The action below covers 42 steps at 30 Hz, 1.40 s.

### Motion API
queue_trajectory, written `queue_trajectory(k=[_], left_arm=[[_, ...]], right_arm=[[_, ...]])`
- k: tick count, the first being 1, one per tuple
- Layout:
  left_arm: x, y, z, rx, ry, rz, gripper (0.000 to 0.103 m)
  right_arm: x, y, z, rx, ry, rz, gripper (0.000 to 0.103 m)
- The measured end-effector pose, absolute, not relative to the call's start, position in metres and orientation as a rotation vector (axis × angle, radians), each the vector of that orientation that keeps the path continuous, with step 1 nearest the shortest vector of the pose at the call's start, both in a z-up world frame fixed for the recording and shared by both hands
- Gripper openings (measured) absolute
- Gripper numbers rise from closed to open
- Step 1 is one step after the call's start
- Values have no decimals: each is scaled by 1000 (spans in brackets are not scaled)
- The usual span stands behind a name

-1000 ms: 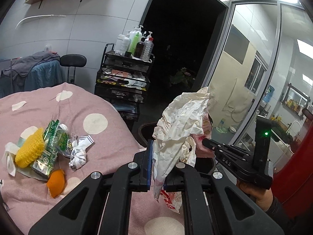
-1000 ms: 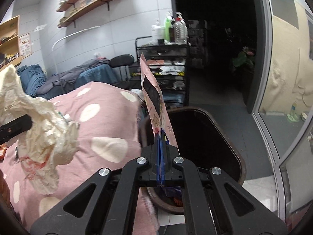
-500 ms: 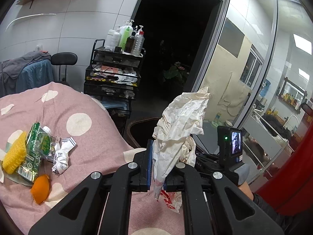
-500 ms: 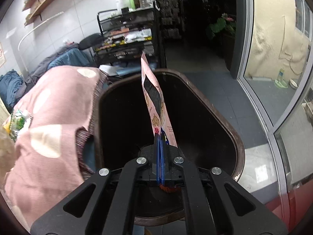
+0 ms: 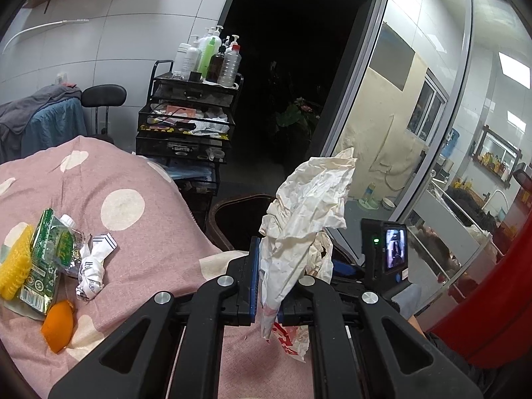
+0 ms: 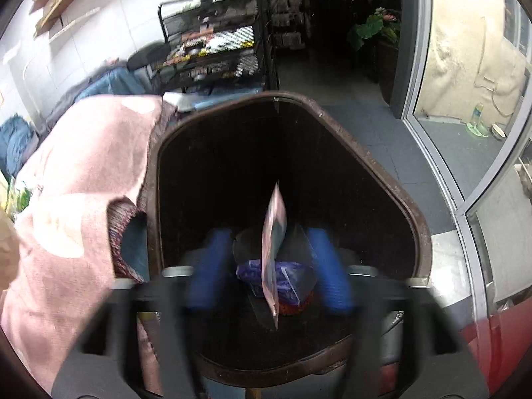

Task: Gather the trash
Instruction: 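Carry the pink snack bag over the bin and open the right tool, then lower the white paper into the bin and open the left tool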

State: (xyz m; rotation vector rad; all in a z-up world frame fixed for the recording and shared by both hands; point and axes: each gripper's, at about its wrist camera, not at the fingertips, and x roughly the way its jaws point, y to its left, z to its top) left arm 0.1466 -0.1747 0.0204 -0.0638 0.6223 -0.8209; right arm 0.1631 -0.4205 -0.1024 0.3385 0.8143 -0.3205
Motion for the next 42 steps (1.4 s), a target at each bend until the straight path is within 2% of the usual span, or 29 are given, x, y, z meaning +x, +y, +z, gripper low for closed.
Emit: queue_trajectory(k=[8,12,21,42], left_arm=[[156,-187,23,-54,636,-839,8],[162,-198,22,-53,655,-858,8],[173,-236,18,-22,708,-901,8],[190,-297,-16,109,825,-867,10]], right_arm=[[140,-424,-85,374,735,-356,69],[123,-423,-73,372,688,-371,75],[96,-428,-53,378,626,-414,79],[64,-452,-59,437,629,-498,80]])
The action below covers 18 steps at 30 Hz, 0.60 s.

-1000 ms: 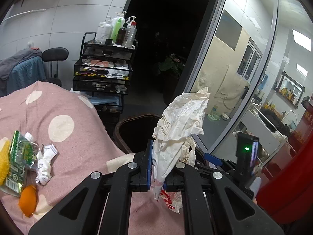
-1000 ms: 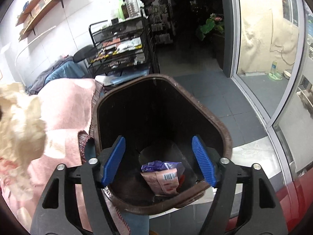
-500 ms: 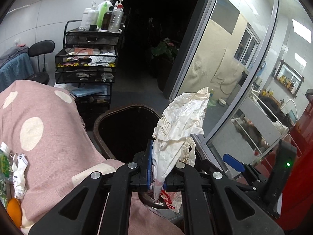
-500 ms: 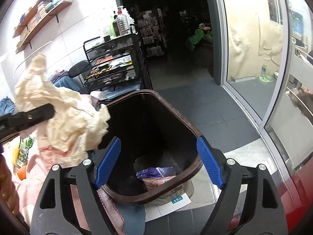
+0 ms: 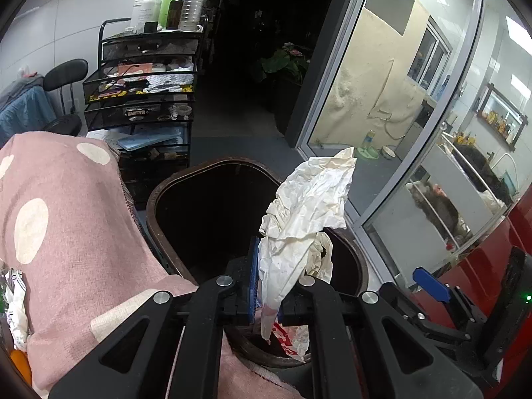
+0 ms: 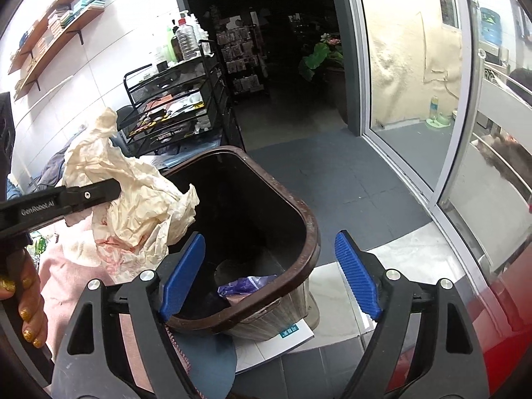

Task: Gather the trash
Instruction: 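Lower the white paper into the bin and open the left tool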

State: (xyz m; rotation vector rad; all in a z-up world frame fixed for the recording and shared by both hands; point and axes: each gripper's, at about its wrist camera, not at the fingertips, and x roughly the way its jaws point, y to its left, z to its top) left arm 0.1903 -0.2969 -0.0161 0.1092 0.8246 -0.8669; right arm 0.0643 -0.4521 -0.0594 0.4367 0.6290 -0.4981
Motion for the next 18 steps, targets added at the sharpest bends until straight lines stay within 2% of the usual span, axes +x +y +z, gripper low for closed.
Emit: queue_trajectory(k=[2,3,4,6,9,13,18], left_arm=[[190,-300,-18,130,829,-865,17],[189,-300,-19,136,830,-867,35],[189,-299,-18,134,827,-867,59],[187,-296,-17,125,805,-861,80],[186,-295,-17,138,800,-857,92],[185,-292,-15,145,789,-839,96],[180,-279,-6,110,760,-846,97]], right_arm=[[63,-453,-59,442,624,-507,80],[62,-455,-59,444,624,-511,81],[62,-455,-60,446,624,-513,82],[60,-457,-60,454,622,-519,85],[57,-458,-62,465,621,-526,88],[58,-458,-60,468,614,-527,89],[60,-455,-59,467,610,-517,90]])
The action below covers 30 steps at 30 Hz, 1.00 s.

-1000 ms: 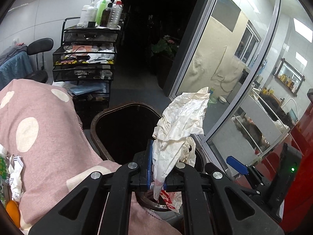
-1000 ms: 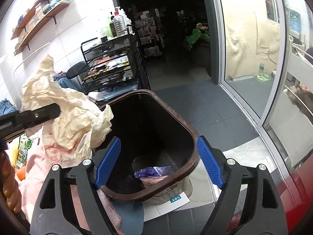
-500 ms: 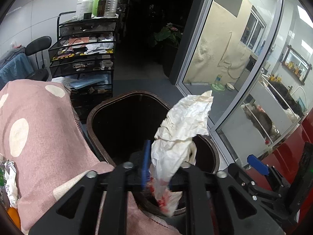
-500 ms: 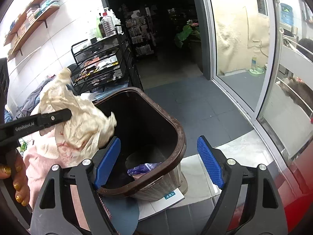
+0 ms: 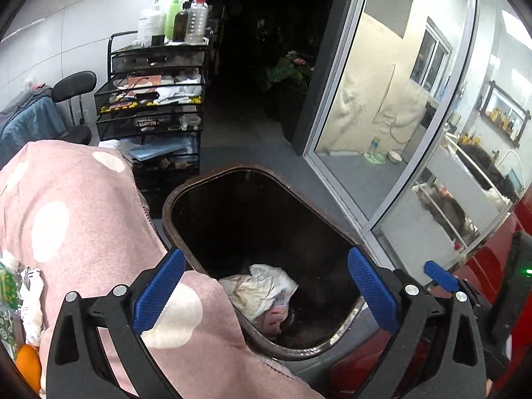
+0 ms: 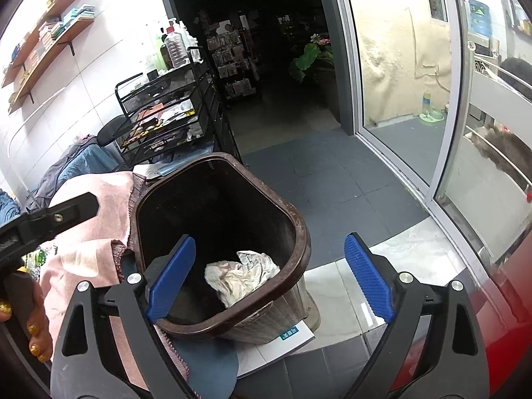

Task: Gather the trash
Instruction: 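Lower the white paper into the bin and open the left tool, then move both tools back over the remaining trash on the bedspread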

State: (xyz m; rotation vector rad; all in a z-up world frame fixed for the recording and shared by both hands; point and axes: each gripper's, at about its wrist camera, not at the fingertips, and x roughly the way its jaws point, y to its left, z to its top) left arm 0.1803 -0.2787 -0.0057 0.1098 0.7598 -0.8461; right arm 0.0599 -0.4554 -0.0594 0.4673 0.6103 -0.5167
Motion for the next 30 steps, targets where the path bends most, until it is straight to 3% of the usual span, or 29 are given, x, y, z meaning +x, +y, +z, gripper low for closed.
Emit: queue_trajectory(k=[14,30], left_arm=[[146,-212,18,72,646,-786,97],[138,-65,1,-17,632,-449,97]], right_arm=[[80,-412,-47,409,595,-369,92],[134,-293,-23,264,608,-26,92]])
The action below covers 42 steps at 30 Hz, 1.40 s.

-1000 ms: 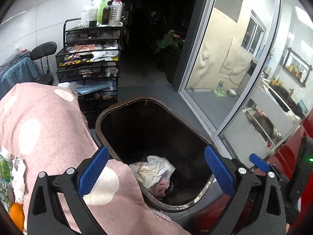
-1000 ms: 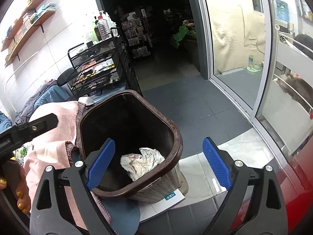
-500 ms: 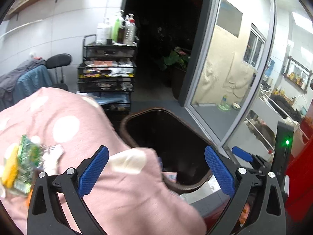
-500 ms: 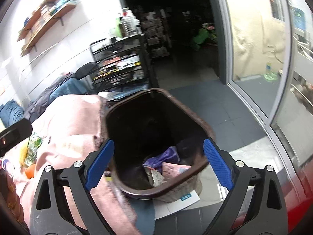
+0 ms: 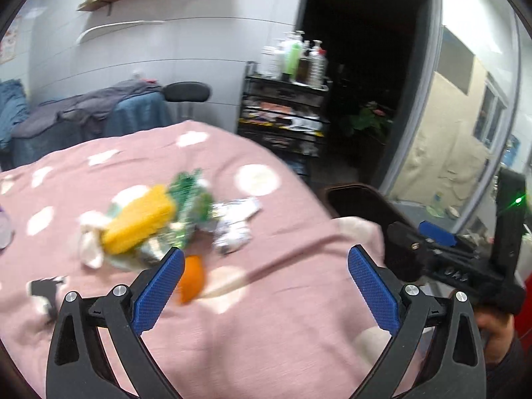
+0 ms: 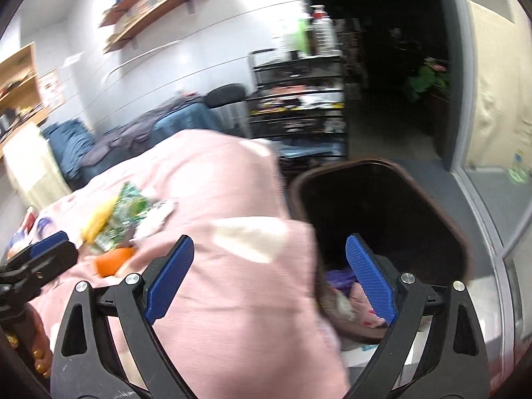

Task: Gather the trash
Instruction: 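Move both tools back over the remaining trash on the bedspread, then grasp the orange peel with the left tool while the right tool grasps the white wrapper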

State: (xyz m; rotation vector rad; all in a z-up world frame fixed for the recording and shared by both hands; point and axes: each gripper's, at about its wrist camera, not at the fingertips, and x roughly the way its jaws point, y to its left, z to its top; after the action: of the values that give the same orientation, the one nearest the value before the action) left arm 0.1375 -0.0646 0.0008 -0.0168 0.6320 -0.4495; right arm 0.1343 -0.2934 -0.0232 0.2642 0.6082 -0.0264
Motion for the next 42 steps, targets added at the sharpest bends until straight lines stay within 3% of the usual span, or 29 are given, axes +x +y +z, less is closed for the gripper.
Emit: queue_trajectory(k=[11,21,27,34,42], left_arm=[[149,21,-23,-109,709,-288,94],[177,-9,-37,-61,838,-410,68],[204,-33,-51,2,942,-443,59],[217,-33,-62,-28,1007,-459,18],[196,-15,-50,-96,943,-453,14]], right_arm=[[171,-222,-19,145,679,139,92],[187,-206,-19,109,709,150,92],[194,-209,-17,96,710,141,92],[206,-203,-19,81,740,169,92],[225,-185,-23,12,790,208,87]])
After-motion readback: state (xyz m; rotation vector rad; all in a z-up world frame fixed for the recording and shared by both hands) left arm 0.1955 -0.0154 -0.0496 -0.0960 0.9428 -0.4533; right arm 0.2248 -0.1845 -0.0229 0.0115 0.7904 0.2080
